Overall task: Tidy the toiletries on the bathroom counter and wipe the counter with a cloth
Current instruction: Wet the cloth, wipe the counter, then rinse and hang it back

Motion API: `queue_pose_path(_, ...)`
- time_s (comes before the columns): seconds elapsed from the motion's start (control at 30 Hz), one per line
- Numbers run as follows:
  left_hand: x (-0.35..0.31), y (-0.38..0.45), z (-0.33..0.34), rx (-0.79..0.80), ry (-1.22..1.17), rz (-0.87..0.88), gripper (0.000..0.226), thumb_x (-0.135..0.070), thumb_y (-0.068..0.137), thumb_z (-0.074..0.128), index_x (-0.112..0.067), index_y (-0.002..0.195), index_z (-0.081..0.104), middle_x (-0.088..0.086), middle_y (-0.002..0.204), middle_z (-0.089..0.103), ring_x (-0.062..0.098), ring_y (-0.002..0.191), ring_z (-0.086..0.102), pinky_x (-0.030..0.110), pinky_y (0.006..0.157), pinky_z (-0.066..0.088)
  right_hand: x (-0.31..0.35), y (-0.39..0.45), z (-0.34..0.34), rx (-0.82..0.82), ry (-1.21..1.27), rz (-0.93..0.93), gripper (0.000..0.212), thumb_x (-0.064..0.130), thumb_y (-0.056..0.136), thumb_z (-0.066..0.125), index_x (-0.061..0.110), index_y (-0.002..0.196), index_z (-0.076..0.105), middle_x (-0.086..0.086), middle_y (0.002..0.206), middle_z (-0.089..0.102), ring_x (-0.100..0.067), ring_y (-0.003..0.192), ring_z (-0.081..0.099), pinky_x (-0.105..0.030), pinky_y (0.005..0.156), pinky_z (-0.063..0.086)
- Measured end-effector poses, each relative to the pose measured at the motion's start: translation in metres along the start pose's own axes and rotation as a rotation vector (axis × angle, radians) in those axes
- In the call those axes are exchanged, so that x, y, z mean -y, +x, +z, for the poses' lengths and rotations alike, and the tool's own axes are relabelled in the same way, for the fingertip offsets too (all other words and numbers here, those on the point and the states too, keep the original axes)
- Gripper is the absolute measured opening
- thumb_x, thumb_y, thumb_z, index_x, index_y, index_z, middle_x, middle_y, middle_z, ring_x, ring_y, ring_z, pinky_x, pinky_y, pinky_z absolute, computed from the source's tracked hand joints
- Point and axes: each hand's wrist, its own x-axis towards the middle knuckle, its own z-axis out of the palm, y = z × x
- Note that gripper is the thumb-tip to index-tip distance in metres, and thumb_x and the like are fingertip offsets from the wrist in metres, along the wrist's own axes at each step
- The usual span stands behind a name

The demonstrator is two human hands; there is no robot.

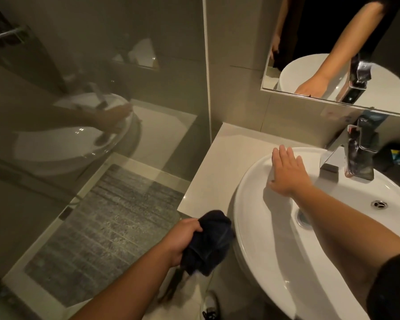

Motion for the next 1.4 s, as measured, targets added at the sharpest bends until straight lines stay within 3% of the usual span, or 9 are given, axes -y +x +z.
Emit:
queue_pose_path(0.1,-0.027,0.014,0.005,-0.049,-0.158,-0.031,0.02,-0.005,0.087,0.045,-0.004,0.086,0.065,0.013,0.076,0.071,0.024,0.071,0.068,0.031,0.063,0.053,0.0,0.001,0.002,-0.021,-0.009,0.007,0.098,0.04,0.079,0.053,0.008,0.148,-0.009,-0.014,0.16,-0.008,-0.034,0.146,-0.007,-0.051,0.116,0.007)
queue_pose_path(0.27,-0.074,0.063,0.018,-0.123,-0.187,0.034,0.023,-0.007,0.089,0.044,-0.008,0.1,0.064,0.014,0.086,0.072,0.03,0.079,0.067,0.038,0.069,0.055,0.002,0.001,0.006,-0.052,-0.023,0.025,0.095,0.038,0.079,0.05,0.008,0.149,-0.008,-0.013,0.16,-0.007,-0.034,0.146,-0.008,-0.05,0.117,0.005)
queue_pose_path(0.43,-0.122,0.126,0.041,-0.131,-0.068,0.244,0.034,0.001,0.089,0.038,-0.012,0.104,0.066,0.008,0.087,0.07,0.022,0.077,0.065,0.031,0.069,0.051,0.003,-0.001,0.006,-0.086,-0.035,0.028,0.091,0.037,0.081,0.047,0.009,0.149,-0.007,-0.013,0.16,-0.008,-0.033,0.146,-0.009,-0.05,0.117,0.003)
queue_pose_path(0.6,-0.177,0.202,0.08,-0.1,0.502,0.596,0.038,-0.005,0.086,0.037,-0.029,0.106,0.06,-0.002,0.083,0.065,0.017,0.074,0.058,0.026,0.059,0.045,0.005,0.001,0.009,-0.107,-0.013,0.048,0.089,0.038,0.081,0.044,0.012,0.15,-0.005,-0.011,0.16,-0.008,-0.031,0.146,-0.011,-0.049,0.117,-0.002)
queue_pose_path(0.73,-0.196,0.268,0.127,0.093,1.195,0.744,0.052,-0.01,0.091,0.041,-0.024,0.142,0.04,0.005,0.138,0.053,0.029,0.12,0.051,0.035,0.097,0.041,0.004,0.002,0.013,-0.132,-0.011,0.054,0.088,0.038,0.078,0.043,0.013,0.15,0.0,-0.01,0.161,-0.003,-0.03,0.146,-0.008,-0.048,0.117,-0.002)
queue_pose_path(0.83,-0.18,0.3,0.157,0.415,1.673,0.849,0.051,-0.009,0.093,0.044,-0.017,0.143,0.036,0.008,0.152,0.036,0.028,0.136,0.036,0.037,0.11,0.03,0.005,0.003,0.017,-0.19,0.005,0.058,0.087,0.037,0.074,0.049,0.011,0.15,0.016,-0.013,0.16,0.011,-0.033,0.146,0.005,-0.05,0.117,0.006)
queue_pose_path(0.9,-0.17,0.31,0.16,0.513,1.838,0.927,0.056,-0.006,0.093,0.044,-0.014,0.146,0.03,0.008,0.158,0.023,0.026,0.144,0.02,0.037,0.117,0.019,0.005,0.004,0.019,-0.221,0.004,0.057,0.087,0.035,0.072,0.053,0.008,0.148,0.023,-0.015,0.158,0.018,-0.034,0.146,0.012,-0.051,0.116,0.012)
queue_pose_path(1.03,-0.162,0.303,0.138,0.534,1.802,0.976,0.059,-0.005,0.093,0.045,-0.015,0.148,0.026,0.005,0.159,0.018,0.021,0.146,0.013,0.035,0.117,0.01,0.002,0.004,0.021,-0.228,-0.016,0.042,0.089,0.035,0.07,0.055,0.007,0.148,0.023,-0.016,0.157,0.021,-0.035,0.145,0.015,-0.052,0.115,0.017)
queue_pose_path(1.4,-0.077,0.178,0.02,0.406,1.636,0.87,0.062,0.0,0.088,0.045,-0.016,0.146,0.033,0.002,0.157,0.026,0.019,0.145,0.018,0.03,0.117,0.005,-0.002,0.001,0.016,-0.121,-0.021,0.033,0.091,0.034,0.079,0.05,0.011,0.15,-0.002,-0.012,0.161,-0.004,-0.031,0.146,-0.008,-0.047,0.117,0.0)
